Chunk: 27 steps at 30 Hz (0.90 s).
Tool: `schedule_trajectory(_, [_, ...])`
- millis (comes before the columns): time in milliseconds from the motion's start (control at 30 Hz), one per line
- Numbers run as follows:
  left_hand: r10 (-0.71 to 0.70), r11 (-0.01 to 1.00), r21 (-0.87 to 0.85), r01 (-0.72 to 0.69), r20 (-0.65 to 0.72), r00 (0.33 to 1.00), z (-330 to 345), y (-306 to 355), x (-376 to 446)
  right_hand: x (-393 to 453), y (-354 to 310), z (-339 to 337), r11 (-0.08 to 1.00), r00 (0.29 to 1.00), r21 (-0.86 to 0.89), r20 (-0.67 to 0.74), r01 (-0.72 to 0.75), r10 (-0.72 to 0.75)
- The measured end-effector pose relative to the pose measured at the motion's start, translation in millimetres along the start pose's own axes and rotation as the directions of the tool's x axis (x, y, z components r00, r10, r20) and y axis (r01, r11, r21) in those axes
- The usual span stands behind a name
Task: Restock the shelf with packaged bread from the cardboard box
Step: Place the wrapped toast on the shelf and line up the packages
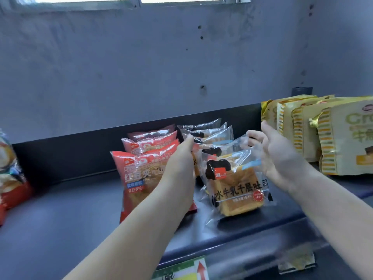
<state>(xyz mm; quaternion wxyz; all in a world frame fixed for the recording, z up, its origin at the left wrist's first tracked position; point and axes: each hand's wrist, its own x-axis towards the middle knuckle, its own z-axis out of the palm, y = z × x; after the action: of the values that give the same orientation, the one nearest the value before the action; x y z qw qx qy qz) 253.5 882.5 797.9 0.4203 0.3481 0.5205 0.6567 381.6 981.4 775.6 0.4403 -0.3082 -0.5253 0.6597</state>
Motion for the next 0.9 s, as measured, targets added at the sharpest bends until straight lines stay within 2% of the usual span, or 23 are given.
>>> schedule_trajectory(33, [0.000,1.000,-0.010,0.000,-0.020,1.000,1.7,-4.1,8.4,4.6,-0.8,-1.0,0.998,1.000,0.057,-0.013,0.000,0.000])
schedule_trajectory(167, [-0.003,0.998,-0.057,-0.005,-0.124,0.992,8.7,-8.1,20.7,11.3,3.1,-2.6,0.996,0.999,0.070,0.029,-0.048,0.046])
schedule_trajectory(367, [-0.007,1.000,-0.031,-0.001,-0.249,0.968,18.7,-9.7,22.6,24.7,8.9,-5.7,0.991,0.979,0.020,0.155,-0.133,0.129])
schedule_trajectory(633, [-0.167,0.984,-0.095,0.150,-0.195,0.967,17.0,-13.8,19.7,22.7,7.6,0.0,0.990,0.968,0.007,0.210,-0.140,0.135])
schedule_trajectory(767, [-0.064,0.998,-0.017,0.063,-0.130,0.989,18.5,-0.4,3.0,6.9,-0.6,-3.0,0.999,0.980,-0.028,0.196,-0.026,0.031])
schedule_trajectory(833, [0.097,0.991,0.106,-0.083,-0.140,0.985,17.2,12.4,-8.8,-4.0,-4.7,-10.0,0.991,0.991,-0.103,0.107,0.088,-0.077])
schedule_trajectory(900, [0.334,0.922,0.262,-0.286,-0.159,0.929,11.3,17.3,-23.4,-15.2,-8.4,-15.4,0.965,0.978,-0.160,0.029,0.209,-0.207])
